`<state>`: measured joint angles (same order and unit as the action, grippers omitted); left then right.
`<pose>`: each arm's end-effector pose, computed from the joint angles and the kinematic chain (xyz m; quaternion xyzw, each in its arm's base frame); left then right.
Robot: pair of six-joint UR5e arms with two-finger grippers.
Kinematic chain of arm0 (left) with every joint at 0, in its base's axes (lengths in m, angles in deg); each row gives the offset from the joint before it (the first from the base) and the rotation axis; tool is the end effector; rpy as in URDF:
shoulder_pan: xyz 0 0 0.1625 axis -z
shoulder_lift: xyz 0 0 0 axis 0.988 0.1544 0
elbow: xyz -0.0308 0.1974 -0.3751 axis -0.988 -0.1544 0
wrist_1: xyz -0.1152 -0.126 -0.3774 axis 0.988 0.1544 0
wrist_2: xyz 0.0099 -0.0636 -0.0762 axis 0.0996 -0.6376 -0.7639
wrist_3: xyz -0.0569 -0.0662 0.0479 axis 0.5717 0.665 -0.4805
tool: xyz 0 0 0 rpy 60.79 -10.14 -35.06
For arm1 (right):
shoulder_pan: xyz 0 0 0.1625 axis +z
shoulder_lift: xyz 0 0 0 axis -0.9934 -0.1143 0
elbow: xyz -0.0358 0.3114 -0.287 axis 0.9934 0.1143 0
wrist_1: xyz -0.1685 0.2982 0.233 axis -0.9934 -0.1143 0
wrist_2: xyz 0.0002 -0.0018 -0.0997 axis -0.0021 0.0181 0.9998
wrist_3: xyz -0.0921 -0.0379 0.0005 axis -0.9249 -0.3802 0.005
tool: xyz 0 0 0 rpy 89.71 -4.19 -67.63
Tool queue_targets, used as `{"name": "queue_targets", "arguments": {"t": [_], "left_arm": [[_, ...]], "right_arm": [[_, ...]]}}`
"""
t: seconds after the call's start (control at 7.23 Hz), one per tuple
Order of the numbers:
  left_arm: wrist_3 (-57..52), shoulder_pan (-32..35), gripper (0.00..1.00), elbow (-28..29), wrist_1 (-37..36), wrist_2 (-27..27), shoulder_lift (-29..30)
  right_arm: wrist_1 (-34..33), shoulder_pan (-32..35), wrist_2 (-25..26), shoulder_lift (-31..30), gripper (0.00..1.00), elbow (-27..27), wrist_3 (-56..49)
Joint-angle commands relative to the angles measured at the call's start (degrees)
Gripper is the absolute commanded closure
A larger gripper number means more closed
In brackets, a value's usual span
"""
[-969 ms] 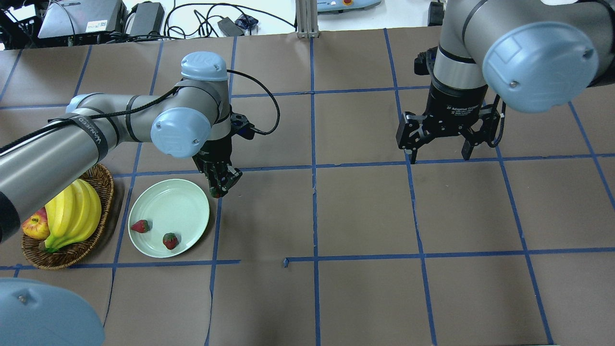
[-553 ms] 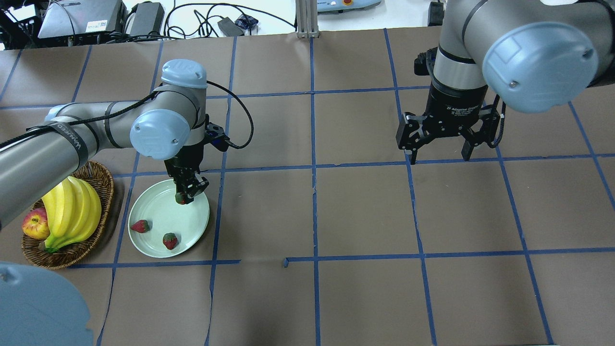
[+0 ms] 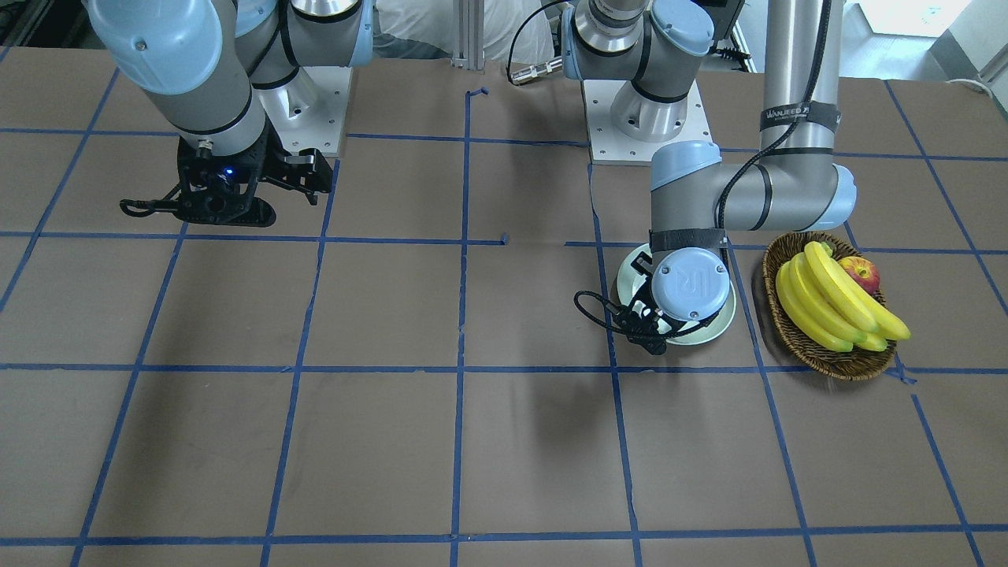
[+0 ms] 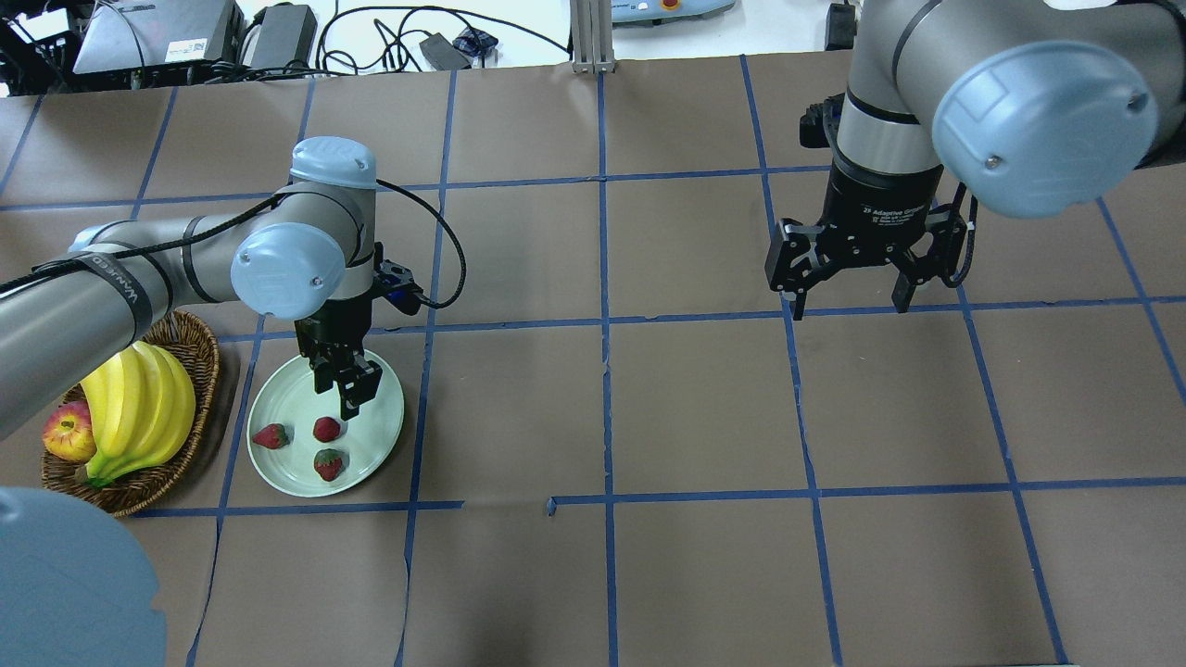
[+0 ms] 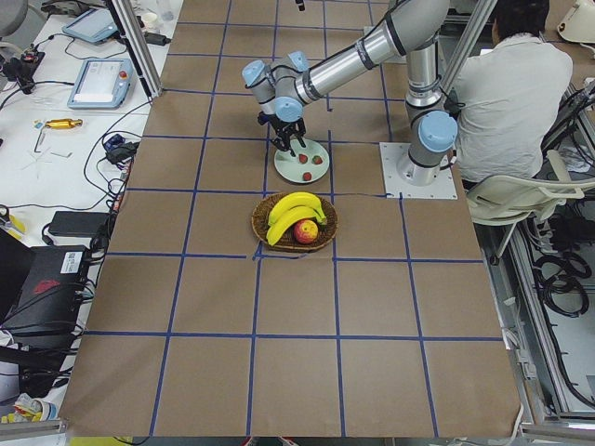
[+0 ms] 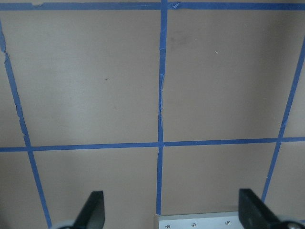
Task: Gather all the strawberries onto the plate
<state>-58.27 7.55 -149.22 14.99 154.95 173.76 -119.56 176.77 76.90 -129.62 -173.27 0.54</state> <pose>-0.0925 -0.5163 0.1892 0.3545 0.8932 0.2724 0.0480 0.1563 -0.4723 0.4157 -0.0003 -0.9910 -0.1300 0.0313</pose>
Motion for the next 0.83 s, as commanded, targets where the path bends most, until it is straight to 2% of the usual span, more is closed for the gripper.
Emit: {"name": "queue_targets", "arguments": {"t": [0.0,0.14,0.28,0.42,0.55,0.69], "left_arm": [[9.51,0.19,0.00,3.59,-0.07,-0.83,-0.52],[16.98,1.14,0.00,5.71,-0.07,-6.84,-1.57],[20.01,1.07,0.00,6.42,-0.51,-10.55,-2.89],[31.87,1.76,0.00,6.60,-1.47,-10.85,-4.99],[42.87,4.73,0.00,7.48,-6.35,-11.11,-6.92],[43.33,7.37,0.00,10.18,-5.70,-10.51,-9.55]], "right_arm": [[-0.03,0.00,0.04,-0.23,0.00,0.46,-0.47],[-0.03,0.00,-0.40,-0.31,0.00,0.55,-0.21],[-0.03,0.09,-1.01,-0.40,0.00,1.08,-0.21],[-0.46,0.09,-1.19,-0.40,0.00,1.52,-0.12],[-0.73,0.09,-0.84,-0.40,0.00,2.04,-0.12],[-1.26,0.18,-1.10,-0.40,0.00,2.48,-0.38]]}}
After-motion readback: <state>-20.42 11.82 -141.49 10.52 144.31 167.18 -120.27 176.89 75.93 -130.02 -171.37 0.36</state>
